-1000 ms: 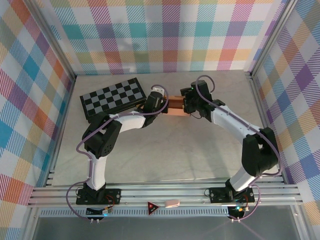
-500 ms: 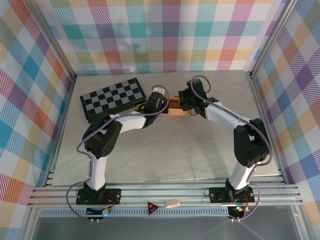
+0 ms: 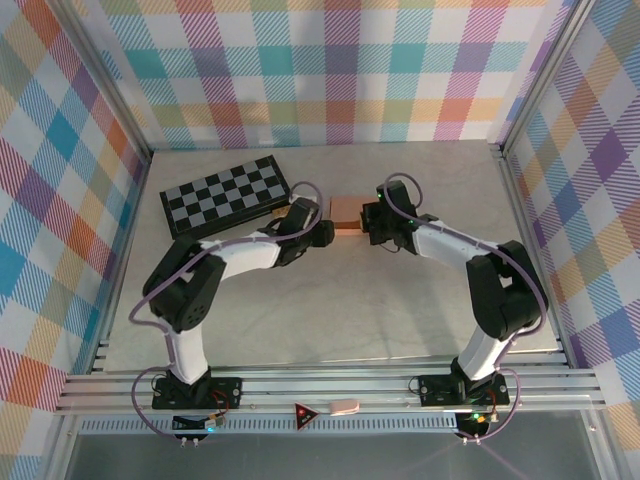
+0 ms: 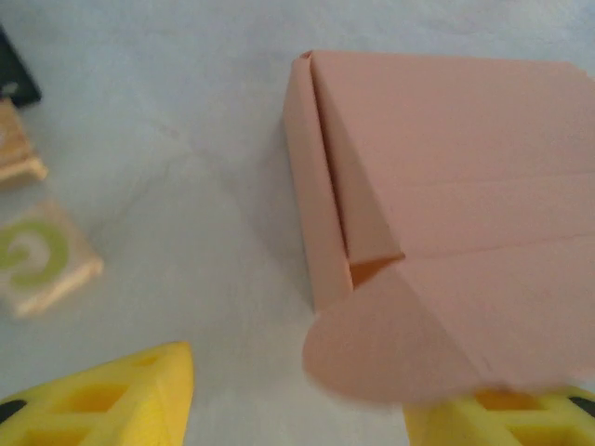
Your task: Fold the paper box
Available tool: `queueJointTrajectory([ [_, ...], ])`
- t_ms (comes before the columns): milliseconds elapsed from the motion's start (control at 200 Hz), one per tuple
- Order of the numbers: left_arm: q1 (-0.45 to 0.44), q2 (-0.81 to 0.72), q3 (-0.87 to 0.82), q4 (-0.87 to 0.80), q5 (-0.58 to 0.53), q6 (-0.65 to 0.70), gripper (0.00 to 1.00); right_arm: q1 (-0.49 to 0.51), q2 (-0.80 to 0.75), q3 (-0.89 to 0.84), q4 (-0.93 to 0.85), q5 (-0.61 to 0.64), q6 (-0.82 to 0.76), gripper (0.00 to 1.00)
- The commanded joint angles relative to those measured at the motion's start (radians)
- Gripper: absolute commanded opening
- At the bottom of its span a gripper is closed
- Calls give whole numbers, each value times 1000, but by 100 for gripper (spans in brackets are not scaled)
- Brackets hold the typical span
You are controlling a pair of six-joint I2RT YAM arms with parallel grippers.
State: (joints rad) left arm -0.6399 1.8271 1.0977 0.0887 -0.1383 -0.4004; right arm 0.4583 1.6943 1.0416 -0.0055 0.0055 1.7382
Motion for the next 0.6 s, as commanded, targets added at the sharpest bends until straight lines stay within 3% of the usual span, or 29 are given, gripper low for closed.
queueJointTrajectory([
  [0,-9,-120,-40,-85,58,-112,59,-6,-36,-43,41,-20,-33,2],
  [140,-10,-195,-30,-181,93,-159,59,-8,-24,-84,100,-39,-37,9],
  [305,-4,-228,74,-354,84,-168,59,-10,-84,-44,-24,-32,-100,38],
  [420,19,-206,185,-544,92,-172,59,-22,-151,34,-222,-36,-259,56],
  [595,64,-144,350,-725,121,-113,59,-93,-263,141,-480,-62,-577,66],
])
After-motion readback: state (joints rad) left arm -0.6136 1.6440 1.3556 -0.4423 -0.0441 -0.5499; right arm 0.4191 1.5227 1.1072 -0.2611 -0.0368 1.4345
